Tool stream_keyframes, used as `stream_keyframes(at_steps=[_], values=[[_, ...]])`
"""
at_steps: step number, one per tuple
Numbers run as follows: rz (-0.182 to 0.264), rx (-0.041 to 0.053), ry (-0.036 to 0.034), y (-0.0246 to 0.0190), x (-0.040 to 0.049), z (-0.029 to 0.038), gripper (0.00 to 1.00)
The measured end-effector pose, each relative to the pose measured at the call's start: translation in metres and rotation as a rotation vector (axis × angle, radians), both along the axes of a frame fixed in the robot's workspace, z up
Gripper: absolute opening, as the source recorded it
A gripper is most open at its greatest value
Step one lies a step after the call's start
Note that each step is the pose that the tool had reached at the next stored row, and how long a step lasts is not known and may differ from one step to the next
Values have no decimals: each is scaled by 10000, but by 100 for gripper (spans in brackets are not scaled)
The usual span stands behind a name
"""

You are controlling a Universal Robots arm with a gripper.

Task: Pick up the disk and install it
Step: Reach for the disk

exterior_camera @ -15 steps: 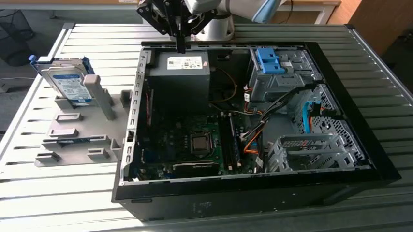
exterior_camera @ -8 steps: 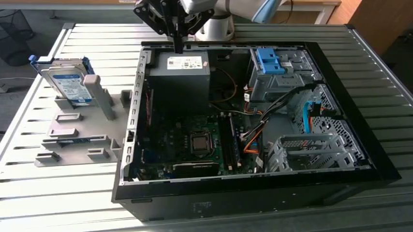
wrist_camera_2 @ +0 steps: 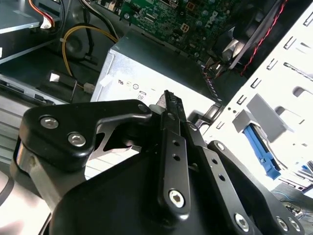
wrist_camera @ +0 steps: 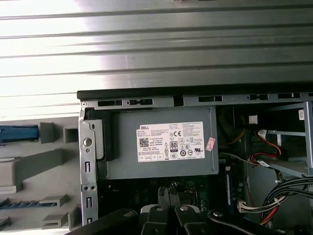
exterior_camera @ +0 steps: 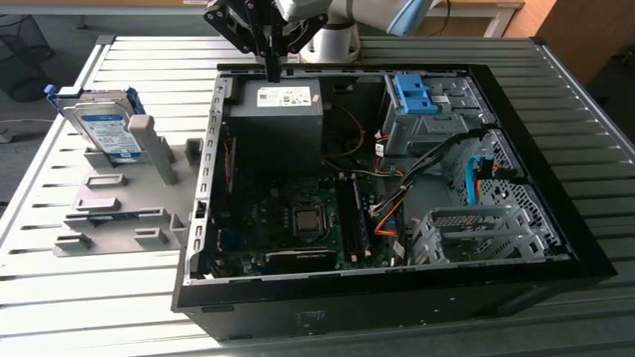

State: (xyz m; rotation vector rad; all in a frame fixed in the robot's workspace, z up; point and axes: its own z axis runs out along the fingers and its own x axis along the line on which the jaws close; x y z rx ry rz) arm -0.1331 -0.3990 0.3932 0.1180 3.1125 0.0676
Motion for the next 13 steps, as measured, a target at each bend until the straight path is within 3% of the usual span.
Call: stream_keyframes(at_steps=[13], values=[[0, 1, 0, 0, -65, -2, 11]])
